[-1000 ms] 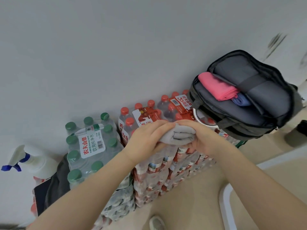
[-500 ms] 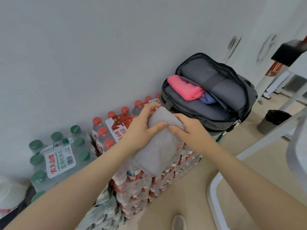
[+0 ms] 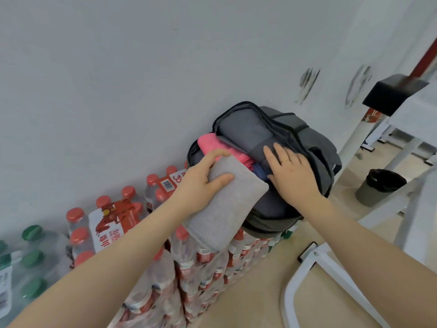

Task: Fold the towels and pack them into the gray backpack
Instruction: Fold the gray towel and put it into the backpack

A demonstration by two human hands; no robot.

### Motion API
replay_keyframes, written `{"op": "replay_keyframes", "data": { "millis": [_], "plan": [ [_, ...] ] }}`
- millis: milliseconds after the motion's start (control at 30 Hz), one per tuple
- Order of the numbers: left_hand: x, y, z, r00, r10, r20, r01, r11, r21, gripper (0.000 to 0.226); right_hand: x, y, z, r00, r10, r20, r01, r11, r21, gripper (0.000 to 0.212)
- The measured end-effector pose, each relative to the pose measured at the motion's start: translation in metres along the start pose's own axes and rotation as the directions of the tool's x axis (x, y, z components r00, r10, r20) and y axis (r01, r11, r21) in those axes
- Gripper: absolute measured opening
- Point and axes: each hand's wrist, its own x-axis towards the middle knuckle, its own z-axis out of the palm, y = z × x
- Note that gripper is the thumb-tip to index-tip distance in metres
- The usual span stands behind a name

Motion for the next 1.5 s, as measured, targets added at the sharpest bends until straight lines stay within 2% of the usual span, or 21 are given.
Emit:
{"op": "replay_keyframes", "data": {
  "millis": [167, 233, 400, 433, 500, 533, 600, 667, 733, 800, 867, 933, 1167, 1267, 1367, 1433, 1500],
  "plan": [
    [0.026, -0.003, 0.02, 0.996, -0.092, 0.009, 0.092, 0.994, -0.053, 0.034, 0.011, 0.01, 0.011, 0.992, -0.1, -0.071, 0.1, 0.995, -0.003, 0.06],
    [0.037, 0.001, 0.027, 0.995, -0.096, 0.018, 0.097, 0.992, -0.078, 0.036, 0.015, 0.017, 0.006, 0.993, -0.098, -0.066, 0.101, 0.994, 0.042, 0.063],
    [0.064, 0.015, 0.04, 0.997, -0.05, 0.065, 0.056, 0.994, -0.095, 0.032, 0.038, 0.047, -0.027, 0.993, -0.008, -0.116, 0.026, 0.988, 0.154, 0.048],
    [0.071, 0.017, 0.043, 0.997, -0.022, 0.08, 0.027, 0.998, -0.06, 0.034, 0.043, 0.053, -0.03, 0.992, 0.001, -0.126, 0.02, 0.985, 0.171, 0.048],
    [0.084, 0.018, 0.052, 0.984, 0.083, 0.156, -0.106, 0.983, 0.15, 0.041, 0.049, 0.061, -0.037, 0.994, 0.015, -0.108, 0.008, 0.978, 0.21, 0.048],
    [0.089, 0.017, 0.058, 0.972, 0.113, 0.206, -0.171, 0.943, 0.287, 0.045, 0.049, 0.063, -0.039, 0.994, 0.021, -0.103, 0.002, 0.975, 0.223, 0.048],
    [0.093, 0.015, 0.072, 0.961, 0.142, 0.237, -0.255, 0.786, 0.563, 0.049, 0.046, 0.063, -0.038, 0.995, 0.026, -0.099, -0.001, 0.971, 0.239, 0.047],
    [0.088, 0.012, 0.081, 0.952, 0.229, 0.203, -0.304, 0.627, 0.717, 0.044, 0.039, 0.062, -0.034, 0.989, 0.038, -0.141, 0.0, 0.965, 0.262, 0.046],
    [0.076, 0.011, 0.078, 0.934, 0.312, 0.176, -0.329, 0.555, 0.764, 0.038, 0.033, 0.059, -0.029, 0.978, 0.044, -0.203, 0.019, 0.955, 0.295, 0.044],
    [0.058, 0.008, 0.072, 0.906, 0.373, 0.2, -0.391, 0.561, 0.73, 0.042, 0.027, 0.054, -0.022, 0.968, 0.027, -0.251, 0.051, 0.953, 0.297, 0.042],
    [0.04, -0.002, 0.066, 0.875, 0.372, 0.309, -0.475, 0.544, 0.692, 0.057, 0.024, 0.05, -0.016, 0.952, 0.014, -0.305, 0.068, 0.964, 0.257, 0.042],
    [0.035, -0.016, 0.063, 0.855, 0.311, 0.416, -0.519, 0.497, 0.695, 0.067, 0.022, 0.046, -0.013, 0.936, 0.0, -0.351, 0.077, 0.975, 0.207, 0.042],
    [0.065, -0.017, 0.092, 0.881, 0.2, 0.428, -0.46, 0.569, 0.682, 0.062, 0.021, 0.049, -0.018, 0.907, -0.022, -0.42, 0.113, 0.975, 0.193, 0.045],
    [0.08, -0.012, 0.101, 0.898, 0.139, 0.416, -0.403, 0.635, 0.658, 0.072, 0.021, 0.049, -0.018, 0.905, -0.006, -0.424, 0.097, 0.976, 0.192, 0.045],
    [0.091, -0.008, 0.107, 0.914, 0.051, 0.402, -0.341, 0.633, 0.695, 0.084, 0.021, 0.047, -0.013, 0.913, 0.006, -0.409, 0.078, 0.979, 0.189, 0.046],
    [0.092, -0.006, 0.108, 0.922, 0.055, 0.383, -0.324, 0.652, 0.685, 0.079, 0.02, 0.047, -0.009, 0.92, 0.003, -0.391, 0.085, 0.975, 0.206, 0.049],
    [0.079, -0.007, 0.102, 0.924, 0.135, 0.359, -0.357, 0.644, 0.676, 0.065, 0.017, 0.045, -0.006, 0.929, -0.01, -0.37, 0.098, 0.97, 0.221, 0.052]
  ]
}}
